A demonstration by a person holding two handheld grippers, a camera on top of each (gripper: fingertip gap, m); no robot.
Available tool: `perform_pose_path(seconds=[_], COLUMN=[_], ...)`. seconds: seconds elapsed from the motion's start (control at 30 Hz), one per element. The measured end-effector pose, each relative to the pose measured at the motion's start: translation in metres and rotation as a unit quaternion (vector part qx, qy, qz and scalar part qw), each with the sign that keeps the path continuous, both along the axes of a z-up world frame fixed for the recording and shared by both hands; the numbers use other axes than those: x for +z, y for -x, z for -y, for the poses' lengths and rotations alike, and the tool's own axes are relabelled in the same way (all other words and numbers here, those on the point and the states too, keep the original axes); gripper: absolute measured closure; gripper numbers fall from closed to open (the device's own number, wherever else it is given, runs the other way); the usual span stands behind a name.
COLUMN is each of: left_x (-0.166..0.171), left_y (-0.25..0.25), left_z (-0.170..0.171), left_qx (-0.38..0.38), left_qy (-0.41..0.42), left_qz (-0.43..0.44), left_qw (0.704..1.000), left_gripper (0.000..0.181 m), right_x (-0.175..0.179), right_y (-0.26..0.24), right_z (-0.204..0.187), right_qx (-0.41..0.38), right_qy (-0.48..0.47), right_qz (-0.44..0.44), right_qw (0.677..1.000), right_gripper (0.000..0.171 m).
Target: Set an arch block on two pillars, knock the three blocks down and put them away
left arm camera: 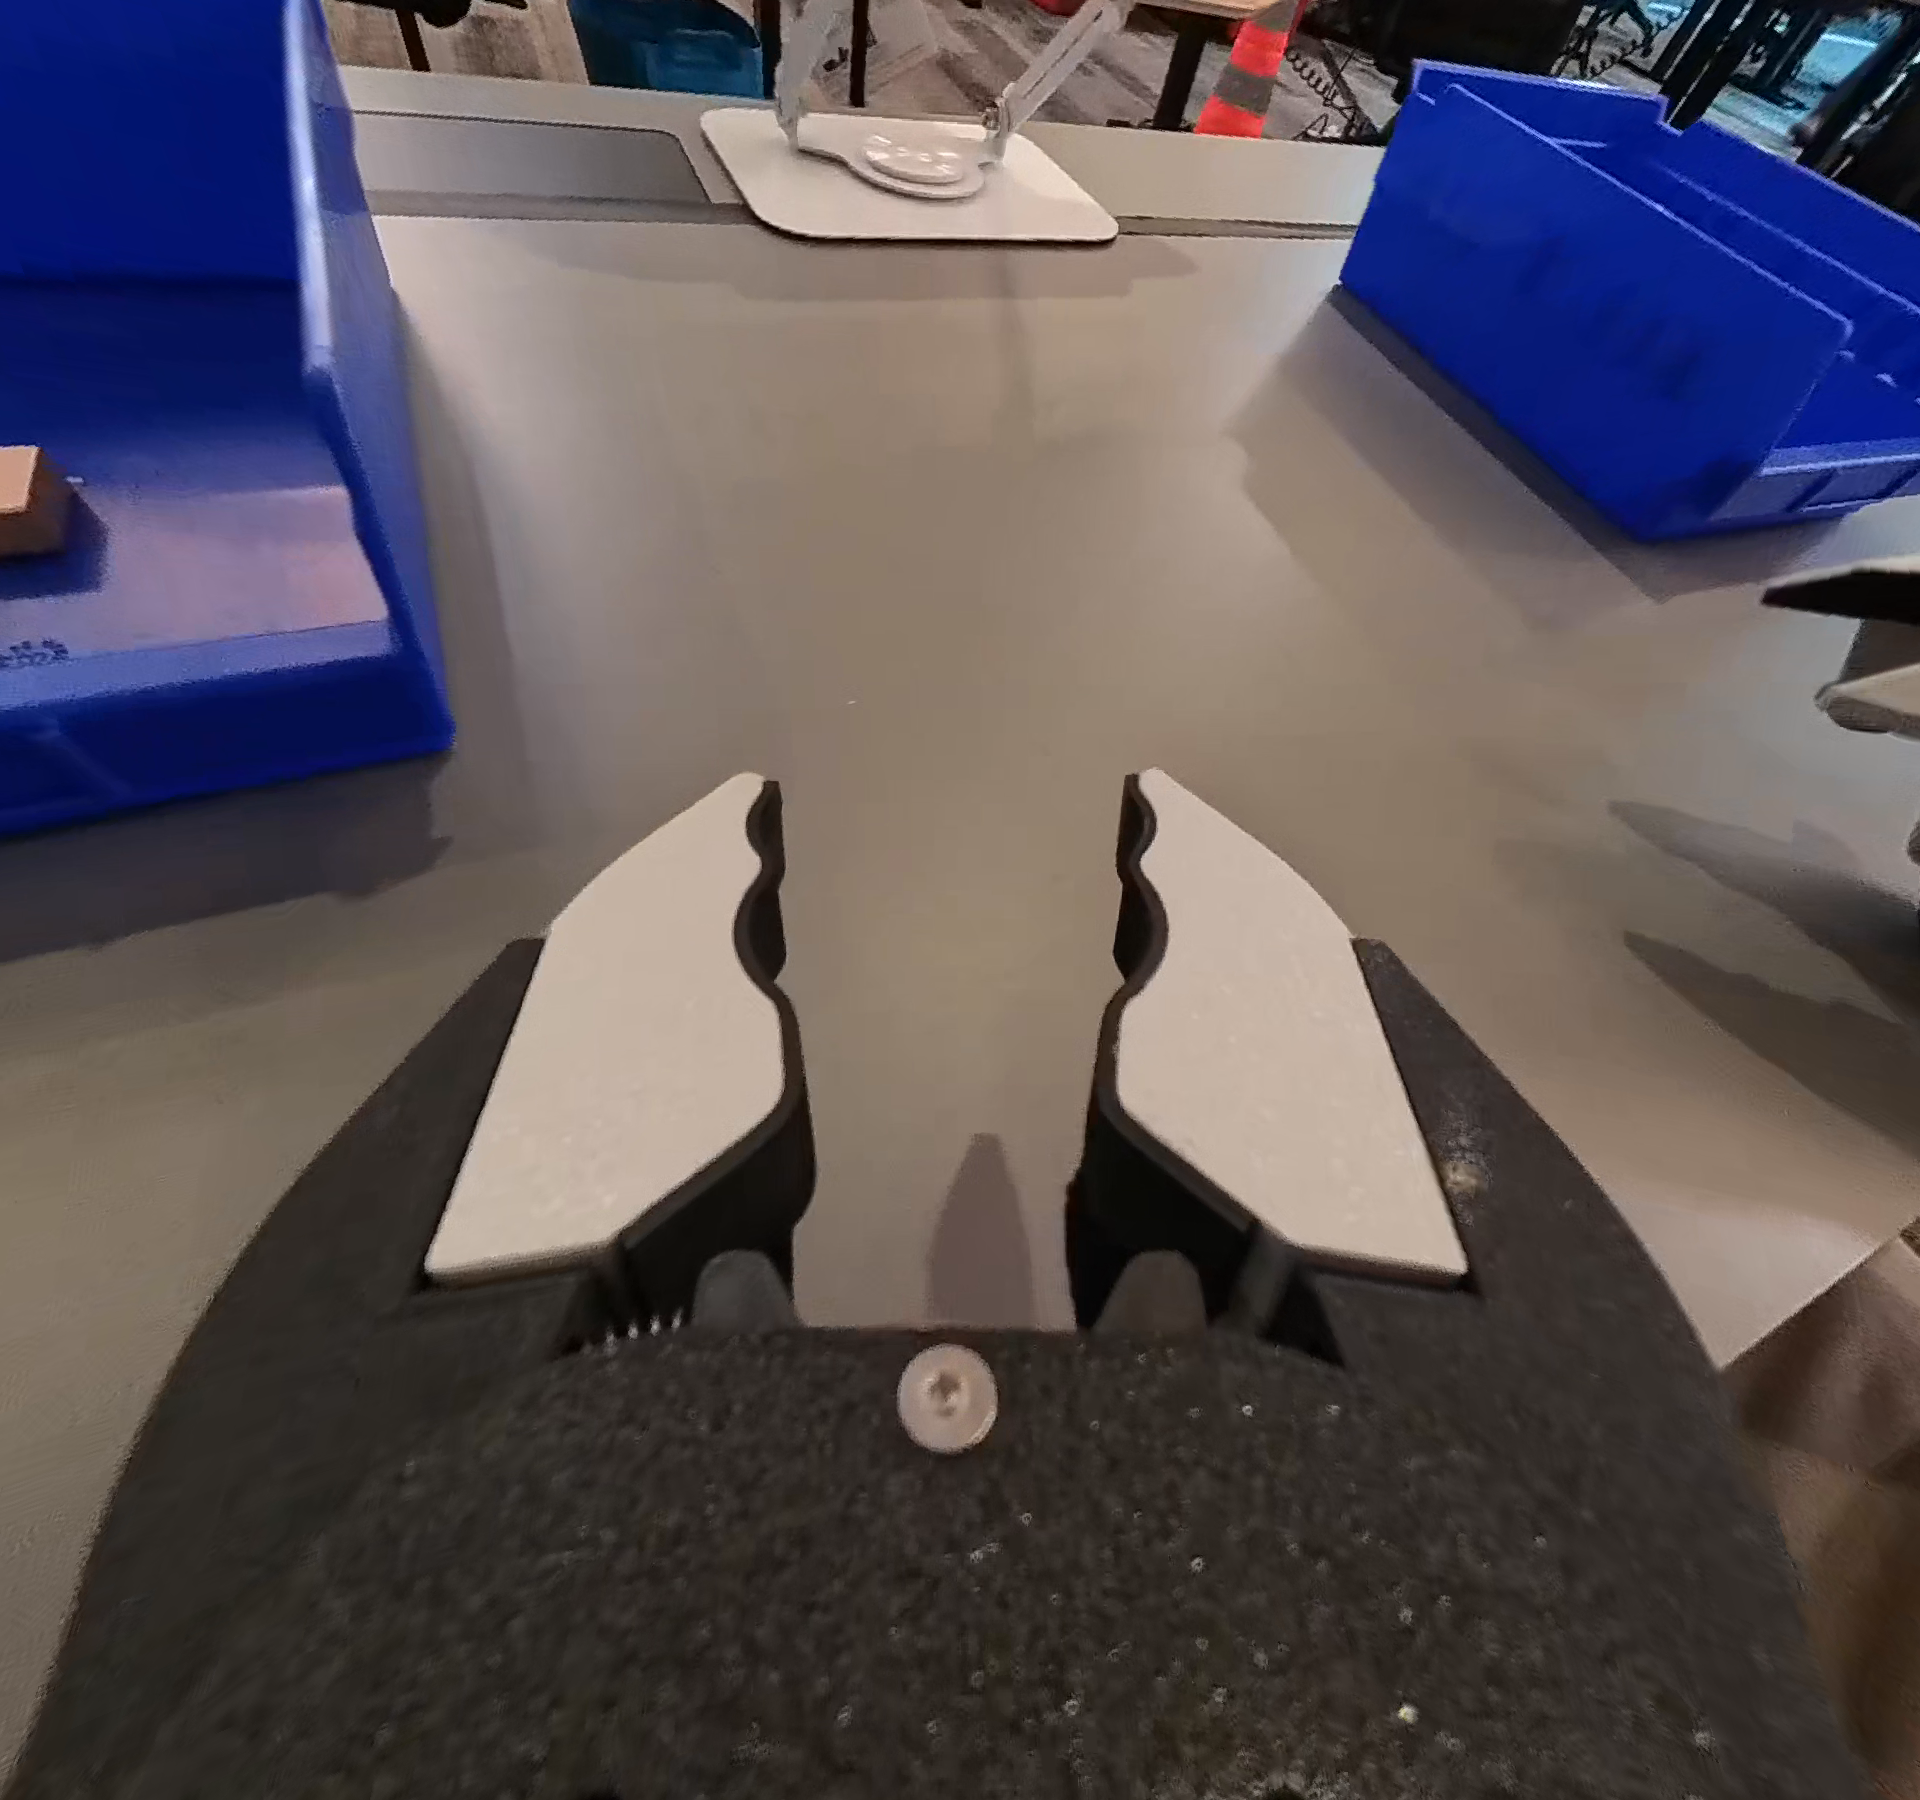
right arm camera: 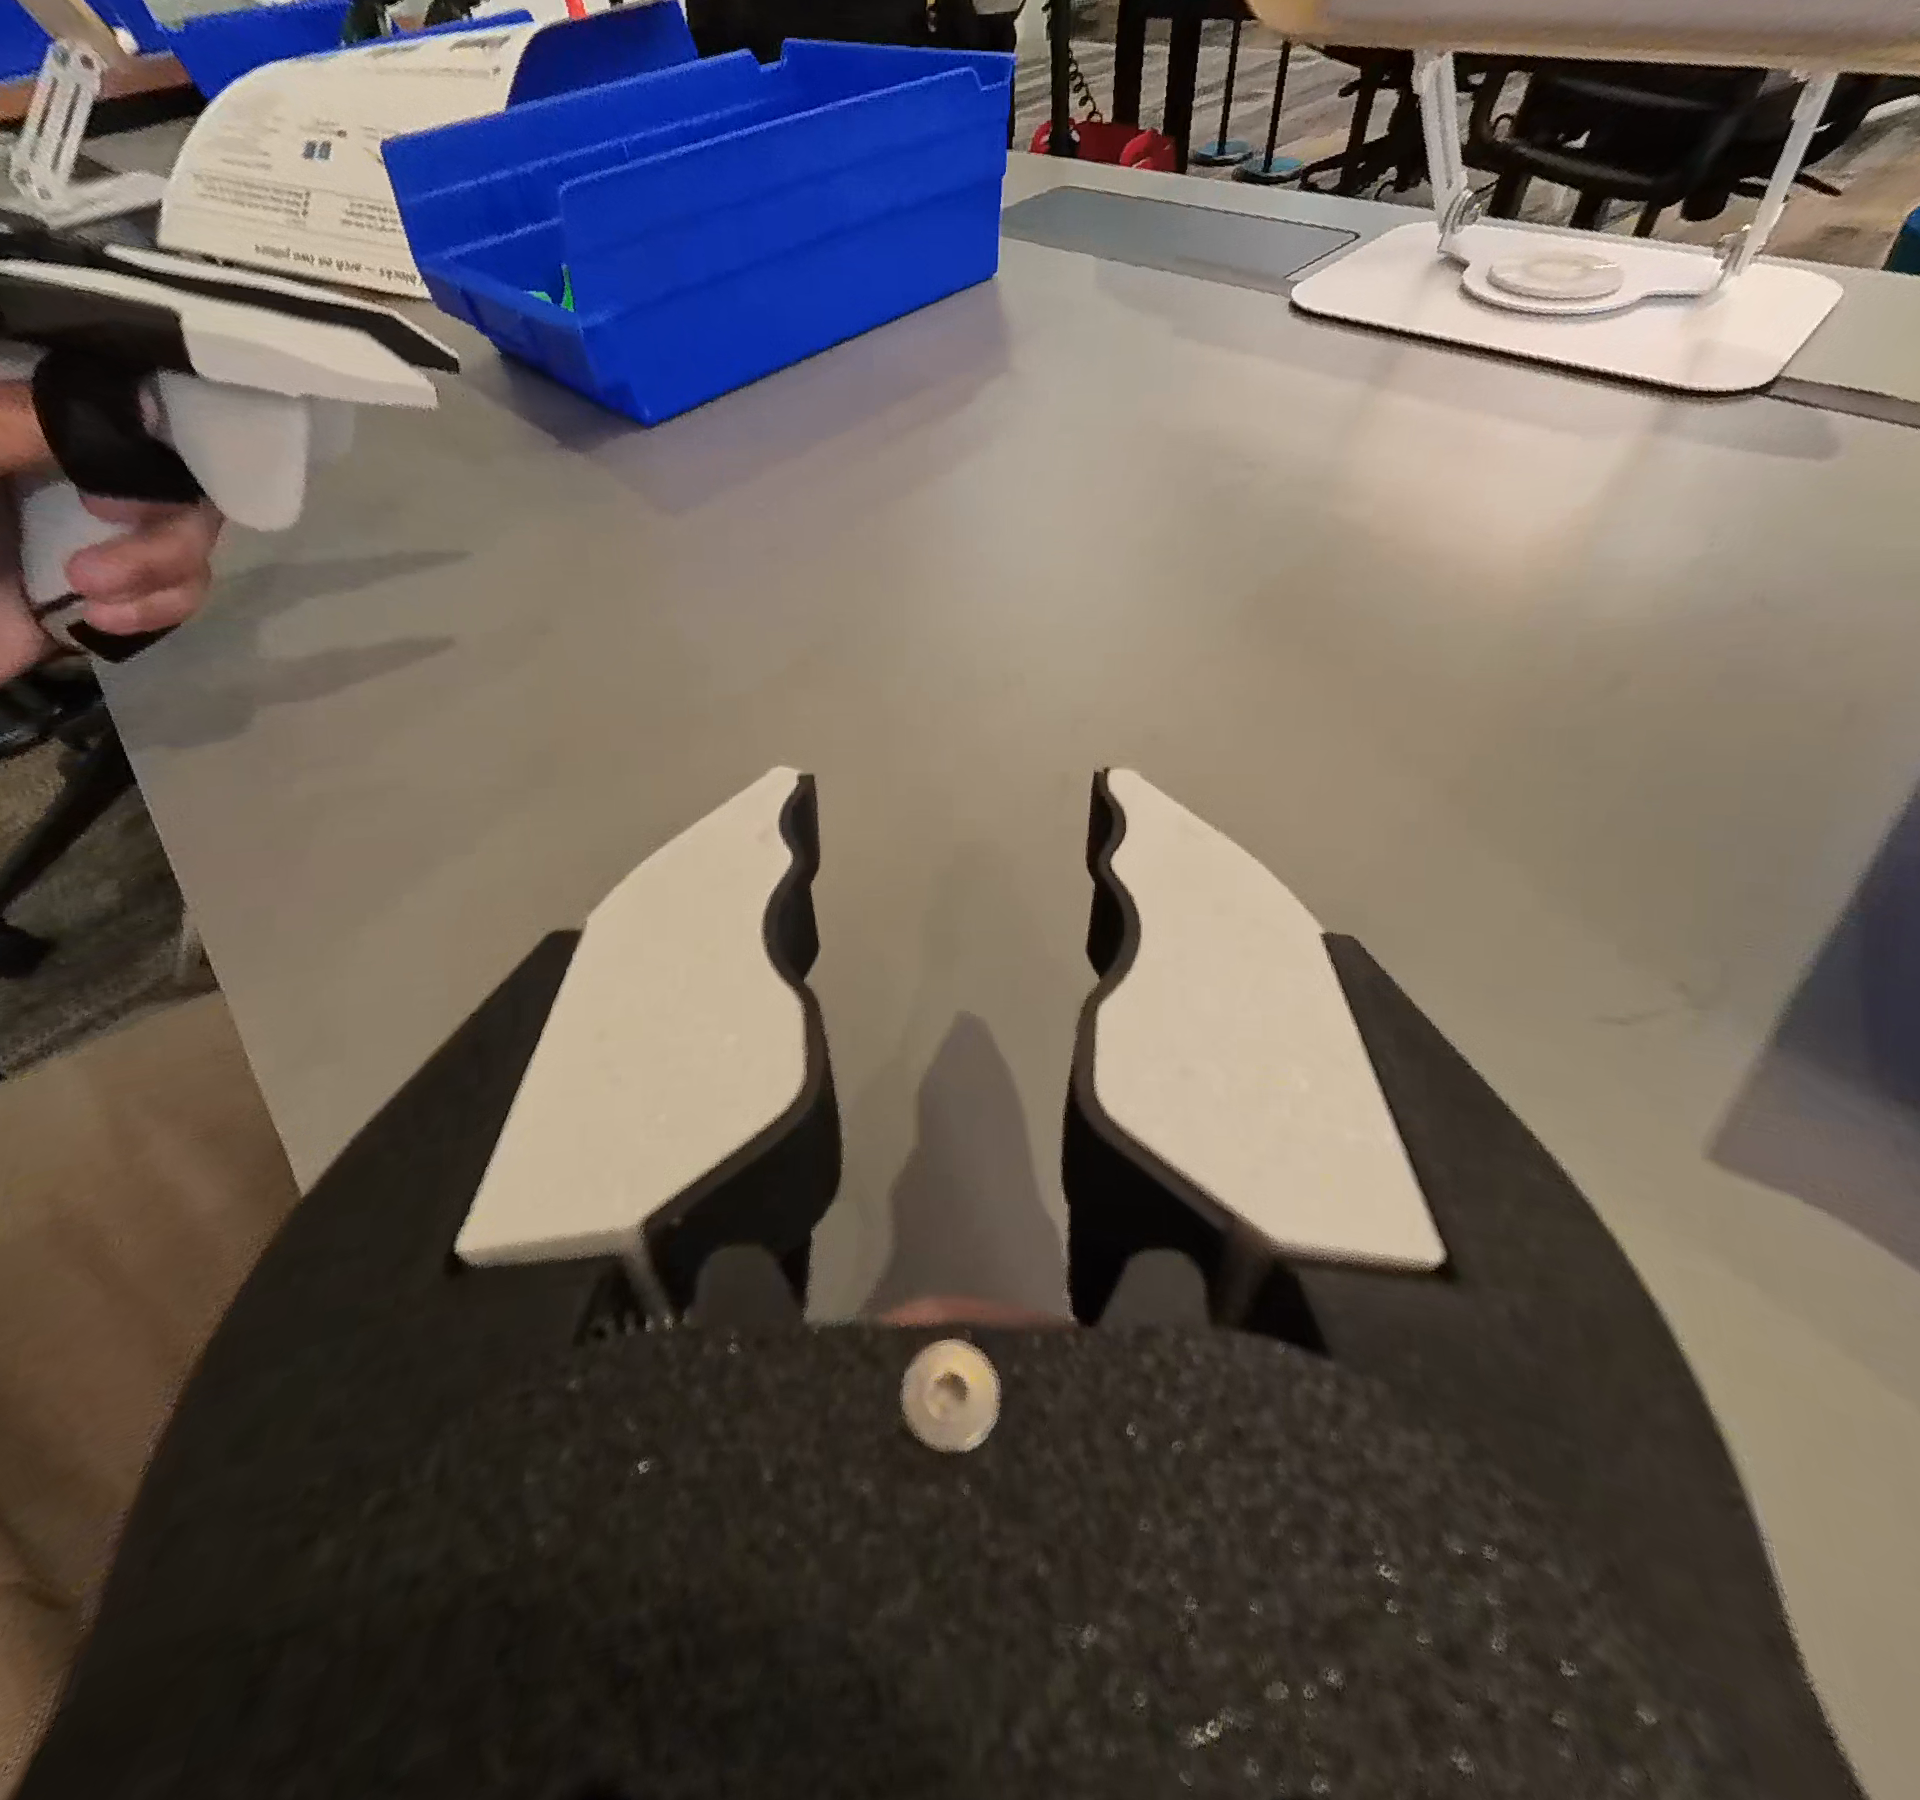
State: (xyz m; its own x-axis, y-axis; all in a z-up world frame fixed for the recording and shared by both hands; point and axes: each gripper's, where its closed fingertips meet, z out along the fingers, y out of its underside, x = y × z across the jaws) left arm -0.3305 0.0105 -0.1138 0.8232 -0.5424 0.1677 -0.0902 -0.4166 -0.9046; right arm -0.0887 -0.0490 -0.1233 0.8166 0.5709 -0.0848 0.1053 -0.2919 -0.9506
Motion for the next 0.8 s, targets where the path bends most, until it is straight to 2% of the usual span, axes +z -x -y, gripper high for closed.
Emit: perform_pose_path(seconds=[0.13, 0.2, 0.27, 0.33, 0.4, 0.47, 0.57, 0.67, 0.8], left_x=[0.017, 0.025, 0.031, 0.037, 0.037, 0.024, -0.007, -0.034, -0.061], left_y=[0.031, 0.056, 0.082, 0.107, 0.12, 0.117, 0.129, 0.146, 0.154], left_z=[-0.014, -0.033, -0.059, -0.096, -0.138, -0.169, -0.202, -0.219, -0.227], left_qx=[0.007, 0.002, 0.002, 0.002, -0.031, -0.105, -0.187, -0.241, -0.286], left_qy=[0.025, 0.078, 0.139, 0.148, 0.145, 0.173, 0.204, 0.208, 0.207], left_qz=[-0.016, -0.045, -0.095, -0.192, -0.279, -0.323, -0.42, -0.499, -0.536], left_qw=[1.0, 0.996, 0.986, 0.97, 0.949, 0.925, 0.864, 0.806, 0.767], left_gripper=[0.122, 0.121, 0.11, 0.101, 0.104, 0.105, 0.113, 0.118, 0.123], right_x=[0.0, 0.001, 0.003, 0.005, 0.007, 0.008, 0.01, 0.01, 0.009], right_y=[0.0, 0.001, 0.002, 0.004, 0.006, 0.007, 0.006, 0.005, 0.006], right_z=[0.005, 0.008, 0.01, 0.011, 0.013, 0.014, 0.016, 0.016, 0.013], right_qx=[0.005, 0.01, 0.015, 0.022, 0.026, 0.031, 0.032, 0.03, 0.026], right_qy=[-0.002, -0.001, -0.003, -0.003, -0.006, -0.006, -0.011, -0.011, -0.012], right_qz=[0.005, 0.004, 0.003, 0.001, 0.001, 0.003, 0.003, 0.007, 0.021], right_qw=[1.0, 1.0, 1.0, 1.0, 1.0, 1.0, 0.999, 0.999, 0.999], right_gripper=[0.123, 0.123, 0.123, 0.123, 0.123, 0.123, 0.123, 0.124, 0.124])
